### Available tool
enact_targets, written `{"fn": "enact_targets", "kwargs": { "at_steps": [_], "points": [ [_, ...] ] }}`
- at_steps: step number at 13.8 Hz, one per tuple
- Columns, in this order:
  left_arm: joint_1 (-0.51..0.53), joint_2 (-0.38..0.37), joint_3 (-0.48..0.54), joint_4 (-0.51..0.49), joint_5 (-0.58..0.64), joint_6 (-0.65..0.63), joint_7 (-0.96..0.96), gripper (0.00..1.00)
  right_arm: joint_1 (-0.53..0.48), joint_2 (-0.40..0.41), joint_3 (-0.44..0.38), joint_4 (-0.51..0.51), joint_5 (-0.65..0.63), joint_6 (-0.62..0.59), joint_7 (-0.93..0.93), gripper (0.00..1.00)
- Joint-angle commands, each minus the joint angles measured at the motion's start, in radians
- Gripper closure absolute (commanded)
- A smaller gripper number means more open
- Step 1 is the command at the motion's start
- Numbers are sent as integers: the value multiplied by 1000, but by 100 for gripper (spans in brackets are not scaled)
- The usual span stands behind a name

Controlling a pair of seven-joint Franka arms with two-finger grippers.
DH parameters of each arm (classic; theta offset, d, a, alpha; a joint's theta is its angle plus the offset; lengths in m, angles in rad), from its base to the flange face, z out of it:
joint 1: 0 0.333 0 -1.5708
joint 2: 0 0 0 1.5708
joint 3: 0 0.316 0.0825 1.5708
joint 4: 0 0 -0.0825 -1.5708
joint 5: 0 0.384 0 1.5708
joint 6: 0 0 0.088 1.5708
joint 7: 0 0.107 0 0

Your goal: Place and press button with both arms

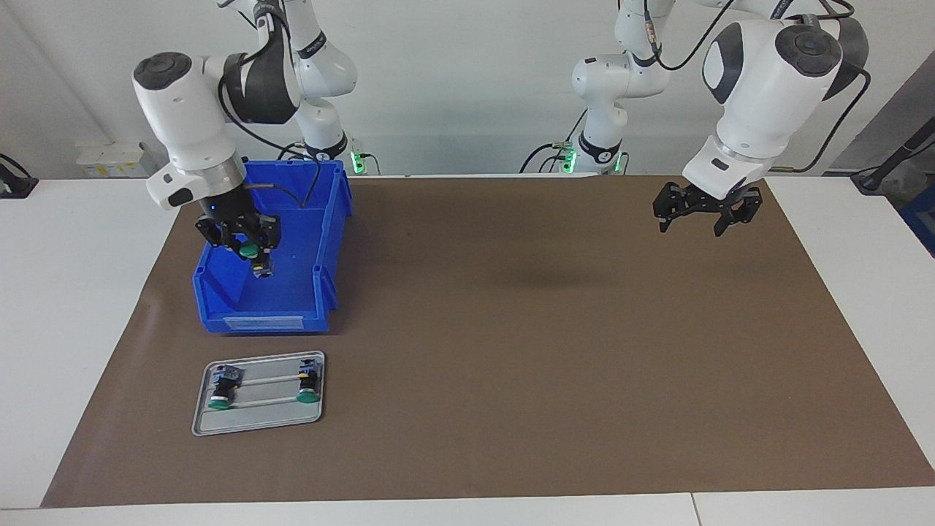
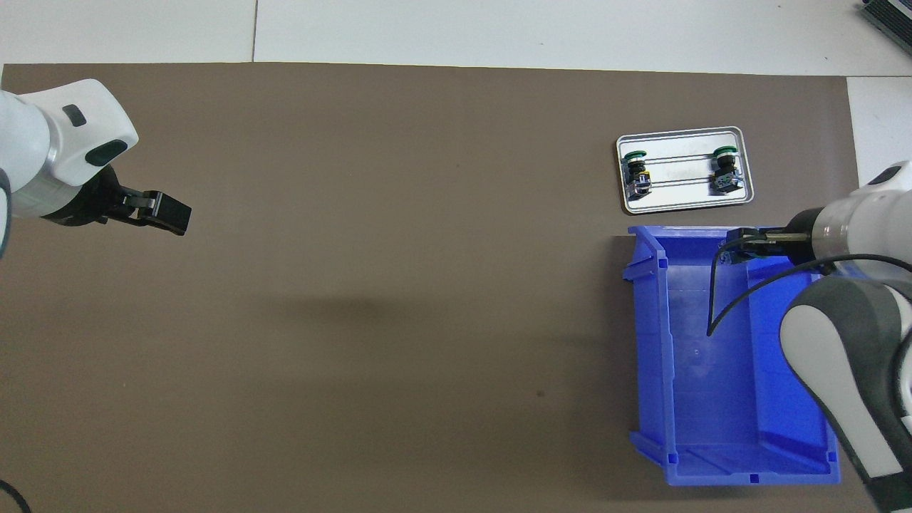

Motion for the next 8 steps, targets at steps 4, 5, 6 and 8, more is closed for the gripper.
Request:
{"fn": "enact_targets", "kwargs": {
  "at_steps": [4, 5, 6, 8],
  "points": [
    [-3, -34, 8, -43, 15, 33, -7, 0, -38, -19, 14, -239, 75, 226, -85, 100],
    [-3, -34, 8, -43, 15, 43, -7, 0, -40, -19, 14, -265, 78, 255, -96, 100],
    [-3, -34, 6, -45, 15, 54, -3, 0, -41, -2, 14, -278, 78, 274, -96, 100],
    [-6, -39, 8, -53, 13, 42, 14, 0, -48, 16, 14, -284, 80, 288, -96, 100]
  ]
}}
